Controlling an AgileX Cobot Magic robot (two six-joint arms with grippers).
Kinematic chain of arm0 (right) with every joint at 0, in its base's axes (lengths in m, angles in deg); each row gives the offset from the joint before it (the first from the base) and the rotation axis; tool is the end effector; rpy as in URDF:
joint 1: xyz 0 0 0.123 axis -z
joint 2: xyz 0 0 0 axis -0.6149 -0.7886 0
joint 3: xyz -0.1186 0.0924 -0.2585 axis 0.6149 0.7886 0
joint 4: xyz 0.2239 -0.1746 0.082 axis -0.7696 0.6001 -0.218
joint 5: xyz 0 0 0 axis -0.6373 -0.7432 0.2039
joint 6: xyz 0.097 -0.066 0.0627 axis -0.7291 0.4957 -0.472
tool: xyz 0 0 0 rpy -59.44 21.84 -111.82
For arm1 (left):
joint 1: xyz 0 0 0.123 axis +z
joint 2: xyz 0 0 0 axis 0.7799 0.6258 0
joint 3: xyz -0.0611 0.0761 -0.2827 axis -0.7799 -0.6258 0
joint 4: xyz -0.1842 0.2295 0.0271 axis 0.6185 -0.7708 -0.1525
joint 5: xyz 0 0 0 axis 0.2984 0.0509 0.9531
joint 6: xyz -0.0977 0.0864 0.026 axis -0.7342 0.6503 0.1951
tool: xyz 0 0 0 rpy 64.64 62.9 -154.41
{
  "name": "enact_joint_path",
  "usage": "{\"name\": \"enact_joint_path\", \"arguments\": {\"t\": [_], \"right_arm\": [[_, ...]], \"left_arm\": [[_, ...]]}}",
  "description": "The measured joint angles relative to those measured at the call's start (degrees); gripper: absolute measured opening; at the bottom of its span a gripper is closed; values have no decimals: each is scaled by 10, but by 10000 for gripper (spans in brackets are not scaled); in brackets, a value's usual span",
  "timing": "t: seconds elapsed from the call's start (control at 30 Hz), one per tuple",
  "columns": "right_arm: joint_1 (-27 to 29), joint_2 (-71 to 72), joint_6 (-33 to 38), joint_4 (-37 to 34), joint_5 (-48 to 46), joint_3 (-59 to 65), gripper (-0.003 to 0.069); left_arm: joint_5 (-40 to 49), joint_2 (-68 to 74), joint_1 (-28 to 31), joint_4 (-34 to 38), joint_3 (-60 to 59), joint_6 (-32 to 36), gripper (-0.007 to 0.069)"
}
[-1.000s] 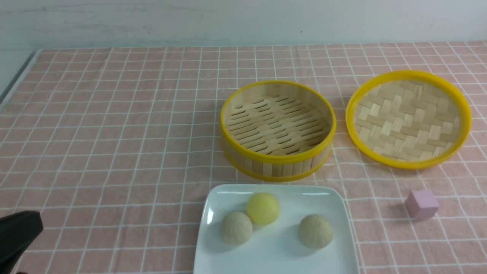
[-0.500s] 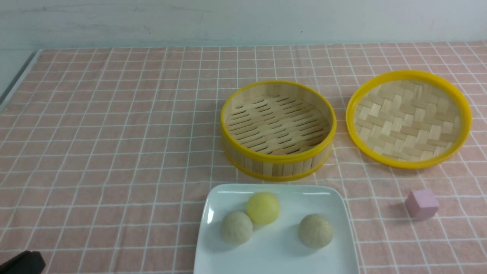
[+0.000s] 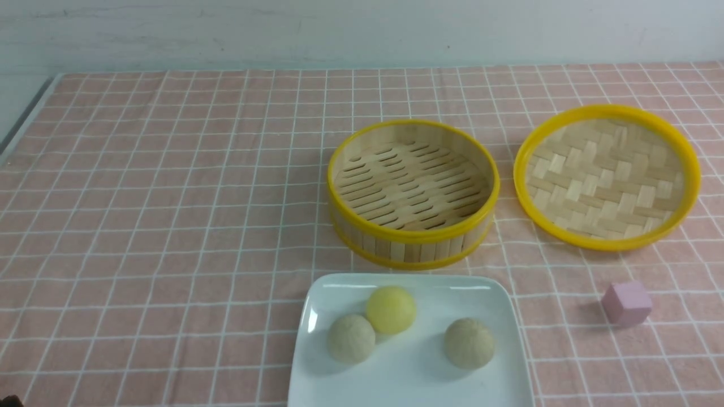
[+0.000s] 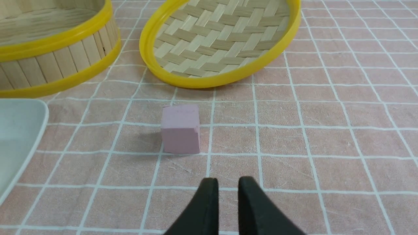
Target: Put the steamed buns into the plate on the pink tablecloth.
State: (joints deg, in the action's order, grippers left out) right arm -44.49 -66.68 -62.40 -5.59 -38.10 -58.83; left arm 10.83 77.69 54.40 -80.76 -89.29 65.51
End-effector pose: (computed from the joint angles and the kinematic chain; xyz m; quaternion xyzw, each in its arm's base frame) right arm 0.1223 0.0082 0.1616 -0.0001 0.8052 0.0413 0.5916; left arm 0.1228 0.0117 0.1604 -0.0862 0.7958 -0.0083 0.5993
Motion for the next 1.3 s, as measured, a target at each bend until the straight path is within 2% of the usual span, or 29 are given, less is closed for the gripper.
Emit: {"name": "enact_joint_path", "arguments": {"t": [0.23, 0.53, 0.87, 1.3], "right_arm": [[0, 0, 0, 0, 0, 0, 128], [0, 0, 0, 0, 0, 0, 139], [0, 0, 0, 0, 0, 0, 145], [0, 0, 0, 0, 0, 0, 157]], "left_arm": [[3, 0, -45, -14, 0, -8, 97], [6, 0, -49, -25, 0, -8, 108], [8, 0, -49, -69, 0, -10, 117], [8, 0, -49, -73, 0, -10, 121]]}}
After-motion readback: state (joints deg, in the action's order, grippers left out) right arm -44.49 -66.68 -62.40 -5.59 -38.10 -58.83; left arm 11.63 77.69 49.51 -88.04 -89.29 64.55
